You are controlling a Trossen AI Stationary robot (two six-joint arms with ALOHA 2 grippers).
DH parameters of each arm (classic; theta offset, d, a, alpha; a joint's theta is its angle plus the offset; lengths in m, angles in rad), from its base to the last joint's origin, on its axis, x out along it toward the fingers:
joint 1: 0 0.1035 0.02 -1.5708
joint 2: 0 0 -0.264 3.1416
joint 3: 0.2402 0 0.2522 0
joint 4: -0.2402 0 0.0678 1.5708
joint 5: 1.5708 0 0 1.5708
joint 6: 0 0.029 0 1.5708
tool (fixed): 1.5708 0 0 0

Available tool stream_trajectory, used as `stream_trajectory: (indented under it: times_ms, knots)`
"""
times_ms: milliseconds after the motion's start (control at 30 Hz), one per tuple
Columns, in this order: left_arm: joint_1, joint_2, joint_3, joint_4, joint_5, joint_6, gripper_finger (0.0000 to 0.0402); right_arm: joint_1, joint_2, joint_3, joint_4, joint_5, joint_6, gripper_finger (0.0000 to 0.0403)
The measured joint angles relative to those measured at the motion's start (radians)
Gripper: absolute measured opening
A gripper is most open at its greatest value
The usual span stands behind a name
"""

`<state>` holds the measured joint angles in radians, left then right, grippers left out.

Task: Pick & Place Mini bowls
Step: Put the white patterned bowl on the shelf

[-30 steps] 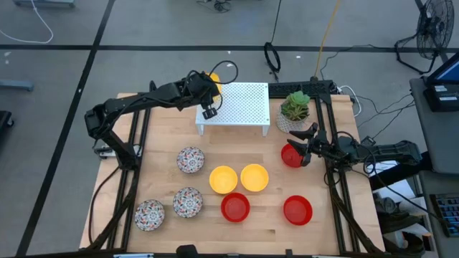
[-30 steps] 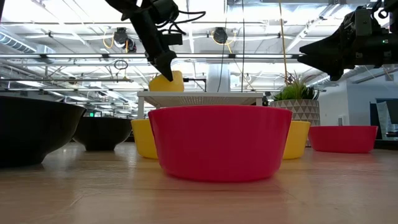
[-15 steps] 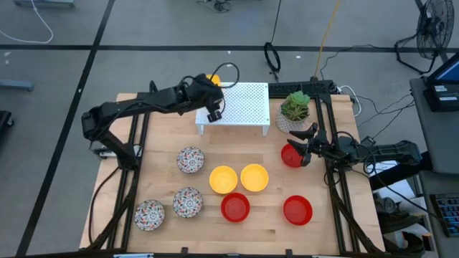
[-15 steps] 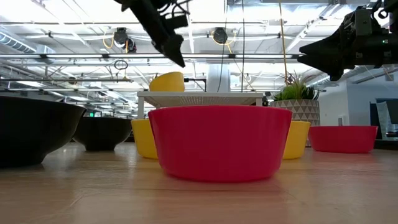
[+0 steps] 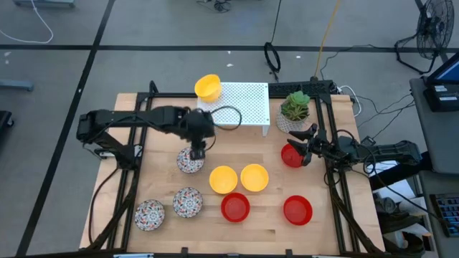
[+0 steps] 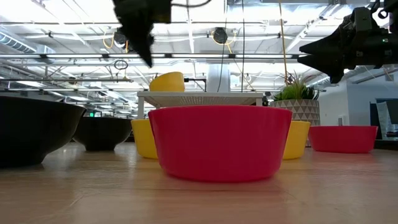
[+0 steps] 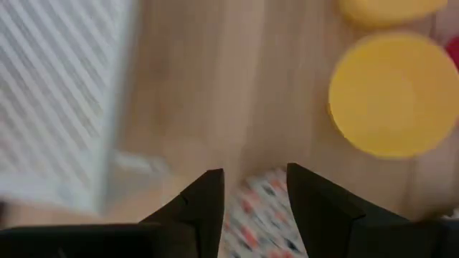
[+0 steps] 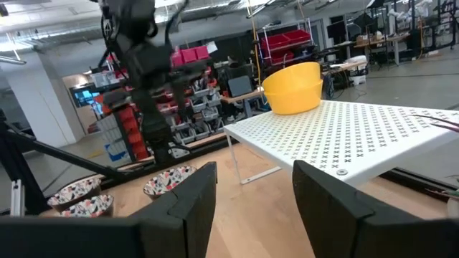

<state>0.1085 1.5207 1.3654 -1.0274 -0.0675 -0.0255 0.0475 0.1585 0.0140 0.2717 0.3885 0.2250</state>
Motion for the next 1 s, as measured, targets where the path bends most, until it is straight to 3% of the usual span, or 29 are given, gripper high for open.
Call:
stream_trajectory:
  times_ms: [233, 633, 1000]
  knots:
    - [-0.094, 0.003, -0.145, -0.020, 0.041, -0.251, 0.0159, 0.000, 0.000, 0.000, 0.000, 0.001, -0.001, 0.0171]
    - [-0.198, 0.003, -0.308, 0.129, 0.092, -0.397, 0.0237, 0.000, 0.000, 0.000, 0.000, 0.000, 0.002, 0.0171]
    - [-0.217, 0.004, -0.456, 0.252, 0.044, -0.516, 0.0246, 0.000, 0.000, 0.000, 0.000, 0.000, -0.001, 0.0171]
